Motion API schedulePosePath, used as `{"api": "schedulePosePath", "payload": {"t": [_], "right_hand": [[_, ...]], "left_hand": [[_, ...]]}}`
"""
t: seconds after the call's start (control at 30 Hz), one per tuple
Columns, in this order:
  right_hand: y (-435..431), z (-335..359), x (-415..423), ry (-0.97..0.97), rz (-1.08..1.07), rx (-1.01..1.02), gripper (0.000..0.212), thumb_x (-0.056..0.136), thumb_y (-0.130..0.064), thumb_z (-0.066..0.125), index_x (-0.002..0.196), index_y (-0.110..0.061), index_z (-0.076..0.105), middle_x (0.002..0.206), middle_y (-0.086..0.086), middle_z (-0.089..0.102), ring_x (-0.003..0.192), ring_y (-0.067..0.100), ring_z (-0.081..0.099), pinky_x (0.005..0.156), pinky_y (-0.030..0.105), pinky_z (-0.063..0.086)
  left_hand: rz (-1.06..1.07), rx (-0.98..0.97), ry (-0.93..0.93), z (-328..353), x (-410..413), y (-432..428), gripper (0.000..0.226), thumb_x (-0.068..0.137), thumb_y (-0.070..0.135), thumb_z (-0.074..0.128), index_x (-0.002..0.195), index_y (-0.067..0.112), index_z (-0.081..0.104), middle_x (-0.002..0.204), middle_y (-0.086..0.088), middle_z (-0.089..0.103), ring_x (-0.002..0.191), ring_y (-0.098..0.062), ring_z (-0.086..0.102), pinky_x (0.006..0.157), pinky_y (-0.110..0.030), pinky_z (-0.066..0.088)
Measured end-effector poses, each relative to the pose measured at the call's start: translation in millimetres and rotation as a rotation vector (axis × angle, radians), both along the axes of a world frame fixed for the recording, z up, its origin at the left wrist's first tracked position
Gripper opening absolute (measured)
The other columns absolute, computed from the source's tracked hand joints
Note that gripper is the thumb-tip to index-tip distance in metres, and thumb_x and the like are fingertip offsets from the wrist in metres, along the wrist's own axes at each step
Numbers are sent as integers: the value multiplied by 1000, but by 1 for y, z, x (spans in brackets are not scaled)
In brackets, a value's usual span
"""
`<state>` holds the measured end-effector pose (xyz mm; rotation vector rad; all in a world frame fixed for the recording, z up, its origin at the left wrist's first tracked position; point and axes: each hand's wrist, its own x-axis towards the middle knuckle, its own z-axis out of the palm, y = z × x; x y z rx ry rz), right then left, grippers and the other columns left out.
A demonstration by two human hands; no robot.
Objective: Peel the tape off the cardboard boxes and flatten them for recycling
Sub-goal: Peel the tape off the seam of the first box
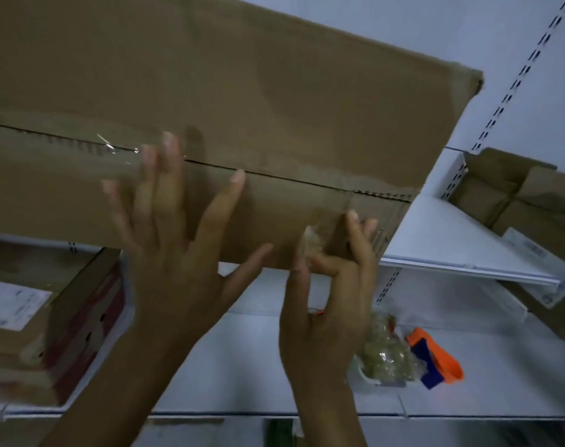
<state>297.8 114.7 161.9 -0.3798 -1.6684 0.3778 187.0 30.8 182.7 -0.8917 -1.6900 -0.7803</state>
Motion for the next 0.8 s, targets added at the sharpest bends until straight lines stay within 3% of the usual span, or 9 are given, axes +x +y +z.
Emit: {"api": "schedulePosePath", "payload": {"t": [0.13, 0.23, 0.33, 0.43, 0.63, 0.73, 0.8], "right_hand": [[0, -1, -10, 83, 1, 22, 3, 90, -12, 57, 93, -12, 55, 144, 14, 38, 145, 31, 21, 114, 54, 26], [-24, 1, -33, 102, 6, -81, 20, 89, -17, 57, 108, -11, 53, 149, 19, 28, 146, 33, 15, 117, 47, 21], [-63, 4, -62, 69, 68, -188, 39, 90, -30, 53, 125, -15, 42, 157, 18, 12, 148, 29, 5, 118, 40, 16], [-85, 7, -82, 83, 36, -253, 49, 91, -36, 52, 134, -18, 36, 160, 11, 7, 148, 22, 4, 116, 51, 20], [-117, 21, -104, 127, -190, -297, 40, 93, -34, 47, 127, -13, 50, 153, 5, 25, 143, 15, 23, 109, 50, 33], [-136, 25, -100, 113, -356, -228, 32, 93, -32, 49, 116, -13, 59, 139, 8, 41, 132, 17, 38, 101, 48, 39], [-150, 26, -94, 79, -446, -181, 27, 93, -31, 50, 110, -13, 62, 129, 9, 48, 124, 17, 44, 97, 50, 41]], "left_hand": [[110, -70, 22, 1, -26, -22, 77, 88, 66, 47, 146, 19, 30, 149, -28, 19, 138, -45, 12, 107, -67, 7], [112, -151, 5, 3, -31, -20, 78, 89, 69, 40, 149, 25, 17, 151, -25, 10, 143, -41, 3, 109, -64, -1], [115, -127, 29, 4, -40, -23, 74, 90, 65, 44, 149, 25, 23, 155, -19, 15, 143, -37, 14, 110, -63, 10], [55, -112, 141, 2, -59, -40, 66, 90, 55, 52, 147, 26, 35, 152, -14, 26, 141, -30, 27, 109, -54, 24], [-158, -182, 200, 8, -73, -60, 47, 102, 33, 40, 147, 22, 36, 154, -10, 25, 142, -27, 23, 111, -45, 20], [-267, -174, 209, 20, -84, -75, 48, 100, 41, 40, 145, 25, 38, 152, -5, 35, 136, -23, 32, 97, -42, 30], [-344, -188, 183, 29, -88, -80, 50, 98, 50, 33, 143, 29, 38, 151, -1, 38, 131, -22, 33, 91, -43, 28]]}}
